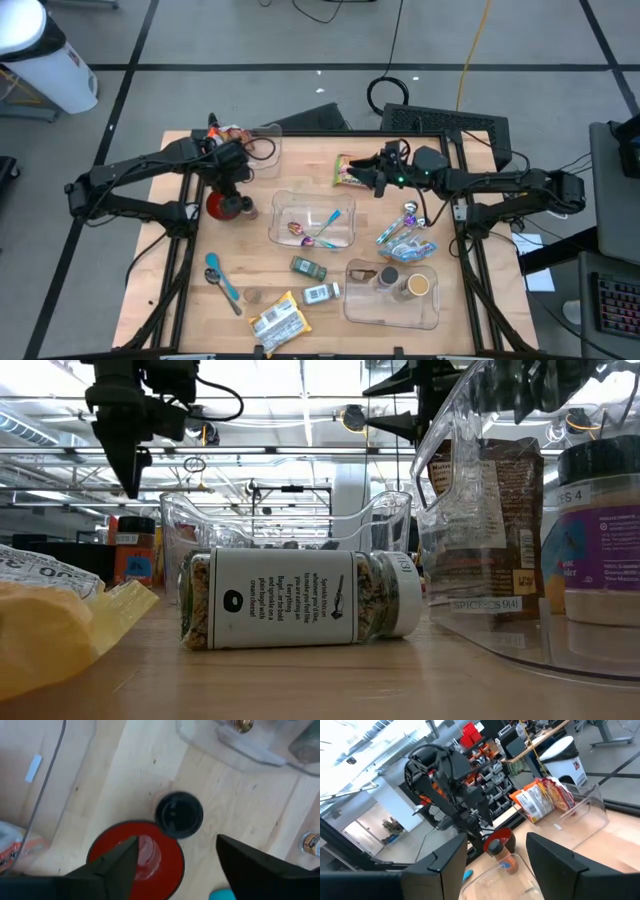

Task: Pick & Place Food Item
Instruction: Put the orange seasoning bottle into the bottom transparent bin

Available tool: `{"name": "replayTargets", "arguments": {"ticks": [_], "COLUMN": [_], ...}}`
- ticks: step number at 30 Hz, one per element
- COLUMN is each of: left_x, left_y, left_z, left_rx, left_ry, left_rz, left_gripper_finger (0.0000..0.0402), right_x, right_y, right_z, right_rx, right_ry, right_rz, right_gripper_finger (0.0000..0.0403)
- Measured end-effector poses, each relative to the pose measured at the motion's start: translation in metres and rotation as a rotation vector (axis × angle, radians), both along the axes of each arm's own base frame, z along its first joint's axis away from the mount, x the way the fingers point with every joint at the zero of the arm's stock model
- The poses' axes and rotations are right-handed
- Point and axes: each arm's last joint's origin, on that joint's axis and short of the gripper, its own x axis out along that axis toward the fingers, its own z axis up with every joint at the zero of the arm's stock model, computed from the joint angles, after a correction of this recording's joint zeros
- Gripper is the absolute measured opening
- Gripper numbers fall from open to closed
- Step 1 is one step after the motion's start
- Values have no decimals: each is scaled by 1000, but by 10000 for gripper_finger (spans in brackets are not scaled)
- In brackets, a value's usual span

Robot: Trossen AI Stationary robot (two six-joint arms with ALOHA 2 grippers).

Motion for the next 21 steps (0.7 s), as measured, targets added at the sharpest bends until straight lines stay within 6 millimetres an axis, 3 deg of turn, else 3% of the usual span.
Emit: {"name": "replayTargets", "arguments": {"ticks": [10,21], "left_x": [8,28], "left_y": [-2,-1], "left_z": [-2,-21], "left_rx": [5,-24], "left_ry": [-12,70], "left_rz": [-38,-84], "left_gripper_finger": [359,351], "right_x": [0,0], "right_y": [0,0], "right_z": [-3,-3], "right_rx": [9,10], "right_ry": [30,33], "right_rz": [1,1], "right_gripper_finger": [196,196]}}
